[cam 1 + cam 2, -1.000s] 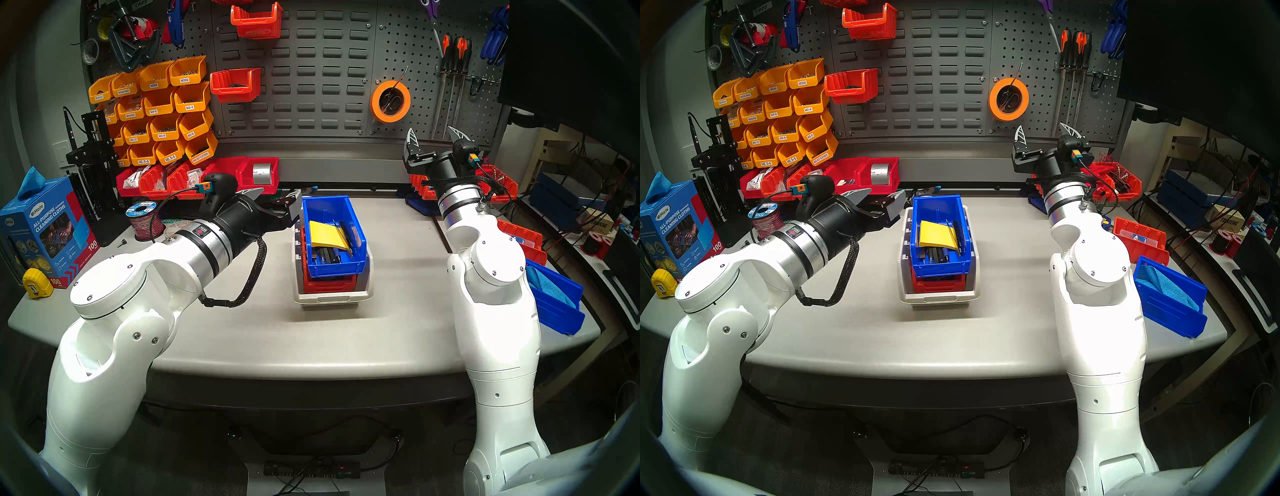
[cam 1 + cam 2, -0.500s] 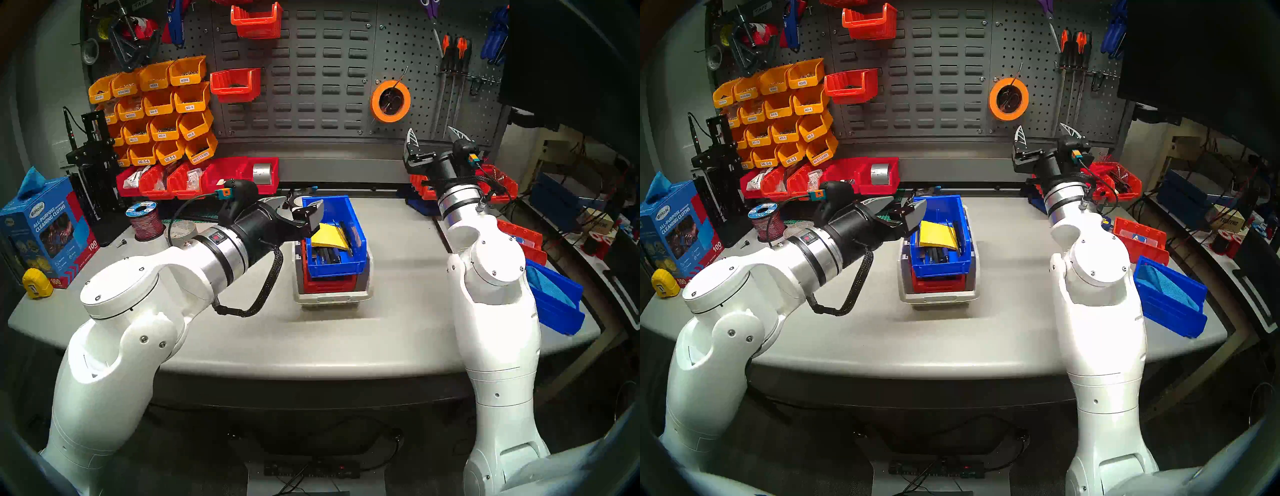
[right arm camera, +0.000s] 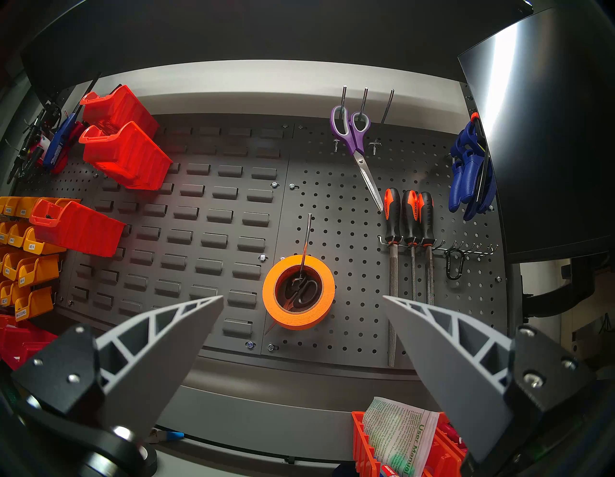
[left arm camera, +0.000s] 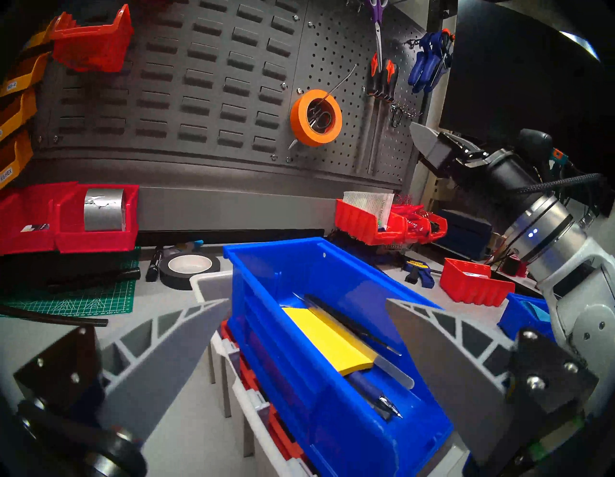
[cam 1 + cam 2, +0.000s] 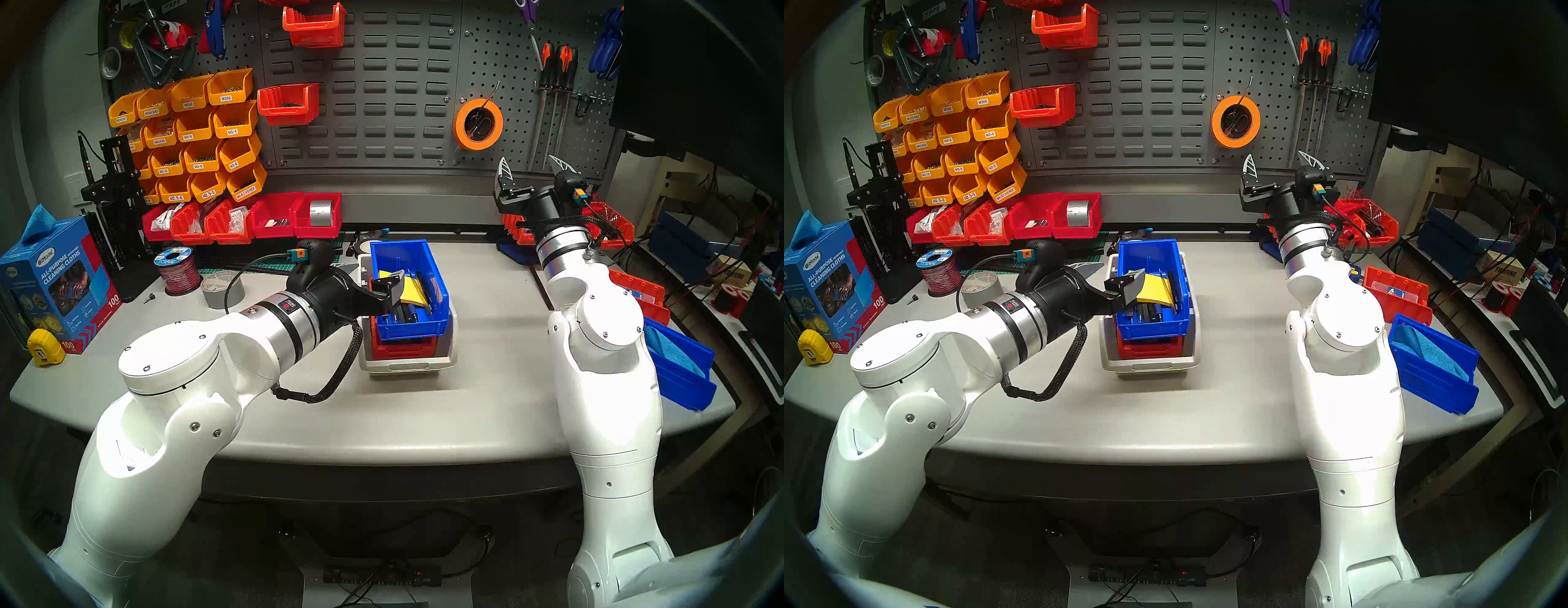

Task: Hang all the unorganized tool boxes onto the wall

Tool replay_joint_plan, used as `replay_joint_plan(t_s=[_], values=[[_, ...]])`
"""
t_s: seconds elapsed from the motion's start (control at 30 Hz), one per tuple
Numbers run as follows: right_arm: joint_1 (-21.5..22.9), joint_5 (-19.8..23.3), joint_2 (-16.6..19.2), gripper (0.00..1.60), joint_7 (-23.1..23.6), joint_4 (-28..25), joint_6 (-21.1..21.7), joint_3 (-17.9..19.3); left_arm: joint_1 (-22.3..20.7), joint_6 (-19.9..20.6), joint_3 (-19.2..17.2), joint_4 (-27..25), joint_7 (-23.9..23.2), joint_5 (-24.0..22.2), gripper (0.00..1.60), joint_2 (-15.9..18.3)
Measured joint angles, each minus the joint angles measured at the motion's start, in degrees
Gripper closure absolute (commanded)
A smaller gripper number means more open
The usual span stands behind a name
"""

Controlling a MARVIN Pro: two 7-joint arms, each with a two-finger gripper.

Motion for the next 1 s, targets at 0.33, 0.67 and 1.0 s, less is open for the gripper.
replay_joint_plan(t_s=[0.33,0.67,1.0], values=[[0.0,0.0,0.0,0.0,0.0,0.0,0.0,0.0,-1.4,3.2,4.3,0.0,6.1,1.5,0.0,-2.2],[0.0,0.0,0.0,0.0,0.0,0.0,0.0,0.0,-2.7,5.6,8.3,0.0,12.8,3.4,0.0,-4.8],[0.0,0.0,0.0,0.0,0.0,0.0,0.0,0.0,-3.9,7.5,11.7,0.0,19.1,5.6,0.57,-7.6]])
